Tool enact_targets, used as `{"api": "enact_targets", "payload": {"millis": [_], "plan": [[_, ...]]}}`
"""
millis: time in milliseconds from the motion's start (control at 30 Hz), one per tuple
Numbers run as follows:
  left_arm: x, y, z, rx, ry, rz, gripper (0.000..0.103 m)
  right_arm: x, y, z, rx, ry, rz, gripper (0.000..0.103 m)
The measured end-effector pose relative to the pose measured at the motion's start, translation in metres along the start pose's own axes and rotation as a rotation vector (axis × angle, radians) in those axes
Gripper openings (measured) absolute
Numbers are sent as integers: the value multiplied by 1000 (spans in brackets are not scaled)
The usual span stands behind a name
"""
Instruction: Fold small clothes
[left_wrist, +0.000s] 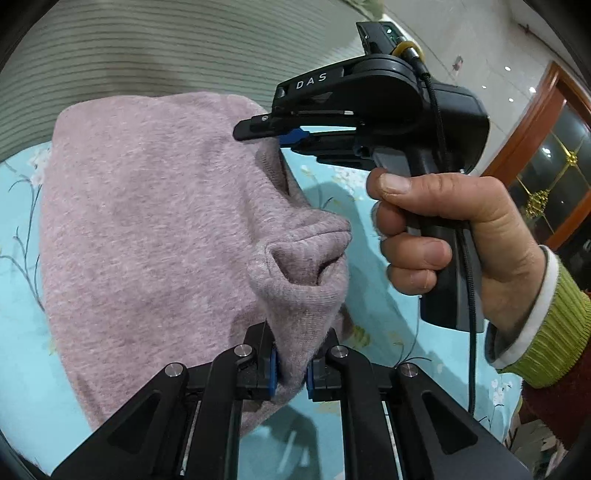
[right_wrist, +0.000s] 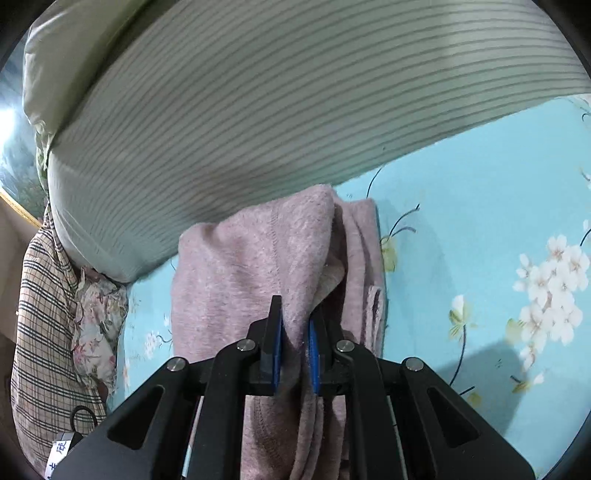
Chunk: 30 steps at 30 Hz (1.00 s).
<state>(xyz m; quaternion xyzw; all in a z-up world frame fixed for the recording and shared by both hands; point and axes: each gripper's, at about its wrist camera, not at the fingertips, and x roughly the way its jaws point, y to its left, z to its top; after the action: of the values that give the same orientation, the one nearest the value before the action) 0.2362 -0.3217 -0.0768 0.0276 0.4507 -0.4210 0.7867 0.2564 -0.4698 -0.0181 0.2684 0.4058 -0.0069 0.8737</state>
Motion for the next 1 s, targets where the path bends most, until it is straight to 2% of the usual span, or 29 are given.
{"api": "enact_targets", "payload": {"millis": [133,267,300,400,467,567,733,900,1000], "plan": [[6,7,-5,21,31,10,11,11,-4,-2,10,28,-24,17],[16,24,-8,-37,83,1,19,-4,1,-4,7,2,-41,29],[10,28,-10,-41,79,2,21,-10,-2,-5,12,-1,-38,37],[-8,44,-15,-49,68,12,50,-29,-3,-16,21,-23,-33,57],[-27,58,-23,-75,52,4,55,-36,-3,-24,24,-17,-25,59],[-54,81,-35,-129,34,10,60,-39,-8,-40,41,17,-4,67],[-85,142,-39,-275,-5,57,68,-24,-16,-53,56,94,20,69],[-76,192,-24,-391,1,72,71,-3,-25,-49,71,133,56,69],[-57,212,-8,-449,23,39,75,6,-28,-40,80,128,94,69]]}}
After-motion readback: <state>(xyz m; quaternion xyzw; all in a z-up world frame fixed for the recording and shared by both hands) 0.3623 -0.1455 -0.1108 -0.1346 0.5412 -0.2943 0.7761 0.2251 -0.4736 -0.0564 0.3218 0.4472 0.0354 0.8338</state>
